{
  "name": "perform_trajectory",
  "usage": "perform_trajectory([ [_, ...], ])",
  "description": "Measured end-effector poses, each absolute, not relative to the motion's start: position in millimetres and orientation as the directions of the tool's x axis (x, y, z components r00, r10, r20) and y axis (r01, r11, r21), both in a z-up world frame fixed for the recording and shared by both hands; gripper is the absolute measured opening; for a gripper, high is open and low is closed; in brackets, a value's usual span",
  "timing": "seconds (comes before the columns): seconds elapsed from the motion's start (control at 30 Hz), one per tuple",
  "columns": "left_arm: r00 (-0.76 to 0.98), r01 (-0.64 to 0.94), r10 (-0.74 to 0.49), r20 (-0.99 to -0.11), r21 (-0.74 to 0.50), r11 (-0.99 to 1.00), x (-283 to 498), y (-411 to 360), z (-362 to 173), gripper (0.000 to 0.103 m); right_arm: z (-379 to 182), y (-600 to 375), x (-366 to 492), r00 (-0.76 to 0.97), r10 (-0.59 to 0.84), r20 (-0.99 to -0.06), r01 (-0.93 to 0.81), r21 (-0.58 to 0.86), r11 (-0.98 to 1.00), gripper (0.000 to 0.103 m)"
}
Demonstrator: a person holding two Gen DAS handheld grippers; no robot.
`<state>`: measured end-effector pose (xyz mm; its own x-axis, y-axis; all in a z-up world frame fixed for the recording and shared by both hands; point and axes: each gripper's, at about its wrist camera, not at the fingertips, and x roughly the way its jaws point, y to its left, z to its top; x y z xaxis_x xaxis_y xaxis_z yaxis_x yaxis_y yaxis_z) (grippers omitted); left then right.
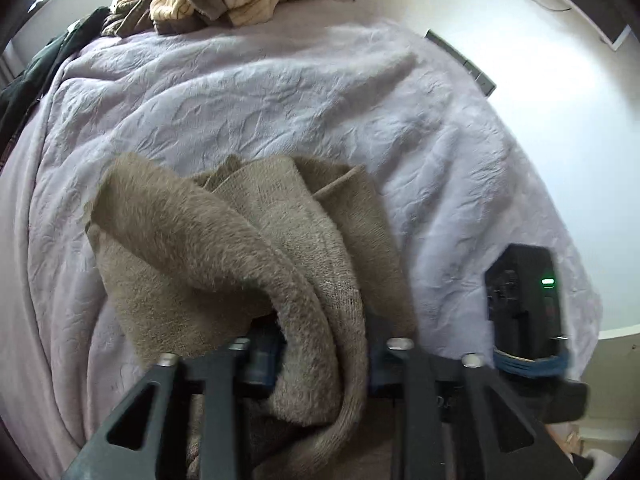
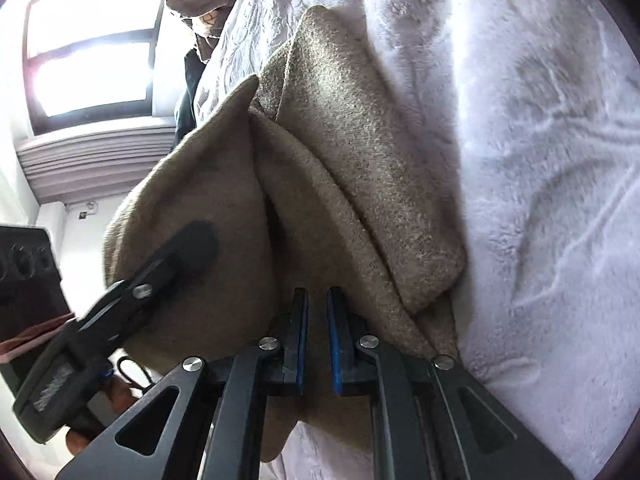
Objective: Fold small clothes
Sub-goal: 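Carry the sweater with the right tool while the left tool opens and releases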
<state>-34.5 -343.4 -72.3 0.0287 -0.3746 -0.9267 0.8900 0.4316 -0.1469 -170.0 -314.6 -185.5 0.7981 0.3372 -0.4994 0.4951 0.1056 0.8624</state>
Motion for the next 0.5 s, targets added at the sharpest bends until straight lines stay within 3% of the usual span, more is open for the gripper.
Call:
perform_trajectory([
  [0.03,0.026,0.892,-0.401,-0.916,-0.159,0.422,-37.3,-344.4,-67.0,0.065,-186.4,-309.3,-166.7,0.804,0.337,-0.490,0.490,0.867,0.091,0.012],
  [0.07,0.047,0.901,-0.425,-0.904,-0.145,0.410,-42.1,-346.8,-60.5,0.073,-189.2,-310.7,-170.2,0.811,0.337,-0.479,0.484,0.872,0.074,0.012],
  [0.17,0.110,0.930,-0.449,-0.887,-0.068,0.361,-59.0,-352.0,-47.1,0.073,-195.4,-311.2,-187.1,0.815,0.338,-0.471,0.484,0.874,0.049,0.012],
  [0.37,0.139,0.879,-0.513,-0.847,-0.133,0.457,-23.7,-323.7,-30.8,0.073,-201.7,-318.5,-218.0,0.903,0.256,-0.345,0.383,0.917,-0.115,0.014],
  [0.4,0.166,0.862,-0.504,-0.847,-0.123,0.491,-13.9,-314.5,-31.5,0.073,-204.5,-320.5,-223.0,0.921,0.234,-0.312,0.351,0.924,-0.149,0.019],
  [0.5,0.219,0.806,-0.456,-0.863,-0.103,0.583,17.7,-286.5,-45.0,0.073,-209.8,-323.5,-237.6,0.964,0.167,-0.206,0.241,0.943,-0.229,0.064],
])
